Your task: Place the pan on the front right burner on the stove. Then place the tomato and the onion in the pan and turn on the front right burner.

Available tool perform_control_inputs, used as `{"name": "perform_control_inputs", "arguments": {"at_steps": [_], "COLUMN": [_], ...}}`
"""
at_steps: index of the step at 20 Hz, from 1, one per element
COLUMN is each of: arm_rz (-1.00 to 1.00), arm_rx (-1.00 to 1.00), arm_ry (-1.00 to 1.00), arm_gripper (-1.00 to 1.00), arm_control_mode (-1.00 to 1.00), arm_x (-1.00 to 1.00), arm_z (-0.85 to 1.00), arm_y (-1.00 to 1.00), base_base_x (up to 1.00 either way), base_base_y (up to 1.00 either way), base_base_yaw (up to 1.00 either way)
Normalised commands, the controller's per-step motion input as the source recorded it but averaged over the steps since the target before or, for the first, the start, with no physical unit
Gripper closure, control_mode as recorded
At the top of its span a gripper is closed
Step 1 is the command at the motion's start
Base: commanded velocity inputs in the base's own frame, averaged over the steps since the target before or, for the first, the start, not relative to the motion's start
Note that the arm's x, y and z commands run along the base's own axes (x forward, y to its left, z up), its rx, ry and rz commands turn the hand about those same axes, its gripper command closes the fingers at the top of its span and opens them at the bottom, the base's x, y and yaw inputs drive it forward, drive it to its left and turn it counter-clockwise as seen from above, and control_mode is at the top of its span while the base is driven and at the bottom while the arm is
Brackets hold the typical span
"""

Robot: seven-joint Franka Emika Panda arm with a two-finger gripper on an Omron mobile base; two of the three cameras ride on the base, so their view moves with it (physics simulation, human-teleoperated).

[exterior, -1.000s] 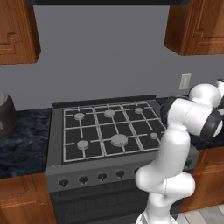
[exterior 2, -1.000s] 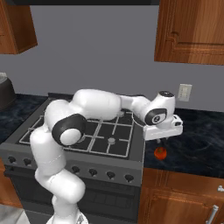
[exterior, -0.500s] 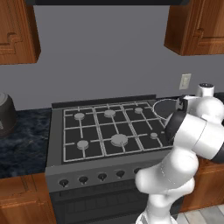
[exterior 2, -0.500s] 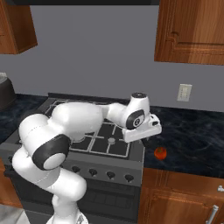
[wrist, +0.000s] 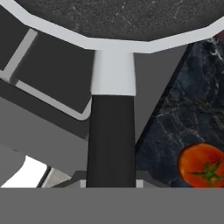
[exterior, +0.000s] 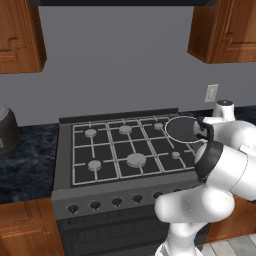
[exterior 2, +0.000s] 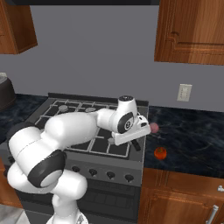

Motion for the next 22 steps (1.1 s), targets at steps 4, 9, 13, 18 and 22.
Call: {"name": "perform_control_inputs", "arguments": {"at_steps": [4, 9, 13, 18, 22], "arm_rz": [0.05, 0.09, 0.11, 0.1, 0.09], "arm_rx": [0.0, 0.0, 0.03, 0.03, 0.04], "arm_ry": [0.08, 0.12, 0.17, 0.17, 0.13], "arm_gripper": [1.0, 1.0, 1.0, 1.0, 1.0], "arm_control_mode": [-1.0, -1.0, -1.0, -1.0, -1.0], "arm_x": [0.07, 0.06, 0.07, 0.09, 0.15], "arm_z": [-0.01, -0.11, -0.19, -0.2, -0.14], "arm_y": [0.01, 0.0, 0.01, 0.06, 0.05], "base_base_x": [0.0, 0.0, 0.0, 0.0, 0.0], "base_base_y": [0.0, 0.0, 0.0, 0.0, 0.0], "base_base_yaw": [0.0, 0.0, 0.0, 0.0, 0.0]}}
